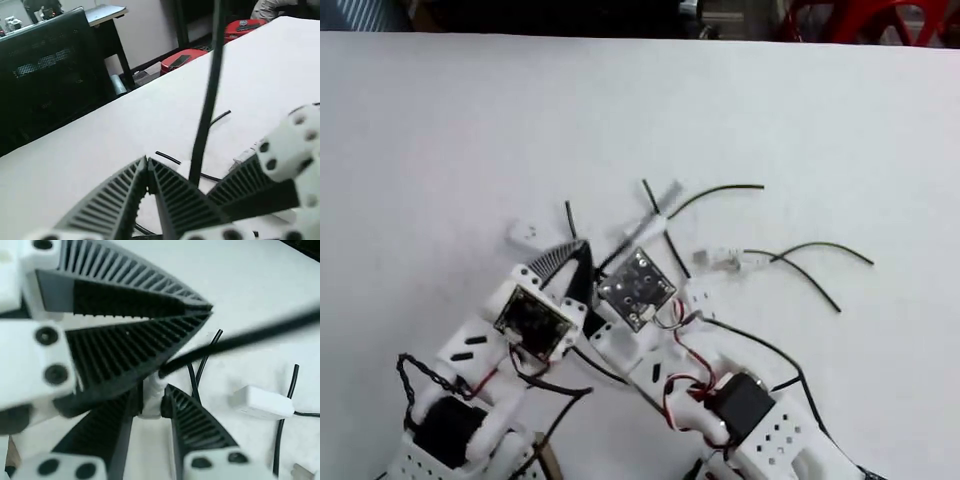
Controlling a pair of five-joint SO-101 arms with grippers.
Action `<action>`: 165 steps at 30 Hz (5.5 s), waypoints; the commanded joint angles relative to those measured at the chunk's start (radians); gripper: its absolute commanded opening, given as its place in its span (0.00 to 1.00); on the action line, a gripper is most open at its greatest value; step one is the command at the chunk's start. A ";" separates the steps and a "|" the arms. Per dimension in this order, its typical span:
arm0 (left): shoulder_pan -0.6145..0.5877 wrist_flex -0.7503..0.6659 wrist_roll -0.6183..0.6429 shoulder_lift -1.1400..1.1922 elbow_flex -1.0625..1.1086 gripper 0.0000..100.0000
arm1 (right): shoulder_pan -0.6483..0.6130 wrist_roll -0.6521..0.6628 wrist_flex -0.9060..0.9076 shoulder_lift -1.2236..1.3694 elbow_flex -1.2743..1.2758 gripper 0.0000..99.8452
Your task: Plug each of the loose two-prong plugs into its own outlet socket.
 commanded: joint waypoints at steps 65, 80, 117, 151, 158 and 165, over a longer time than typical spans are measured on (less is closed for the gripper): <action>-0.346 0.272 0.555 1.653 -0.712 0.21 | 0.361 -0.068 -0.127 0.005 0.086 0.02; -0.344 0.204 -0.144 1.742 -0.793 0.04 | 0.361 -0.068 -0.124 0.005 0.086 0.02; -0.522 0.621 -0.307 1.121 -0.878 0.21 | 0.206 0.077 0.041 0.282 -0.183 0.02; -0.854 0.103 -0.020 0.860 -0.219 0.22 | 0.101 0.161 -0.165 1.164 -0.646 0.02; -0.854 0.074 -0.020 0.865 -0.201 0.22 | 0.117 0.161 -0.157 1.181 -0.661 0.02; -0.854 0.048 -0.020 0.858 -0.178 0.22 | 0.137 0.161 -0.163 1.237 -0.666 0.02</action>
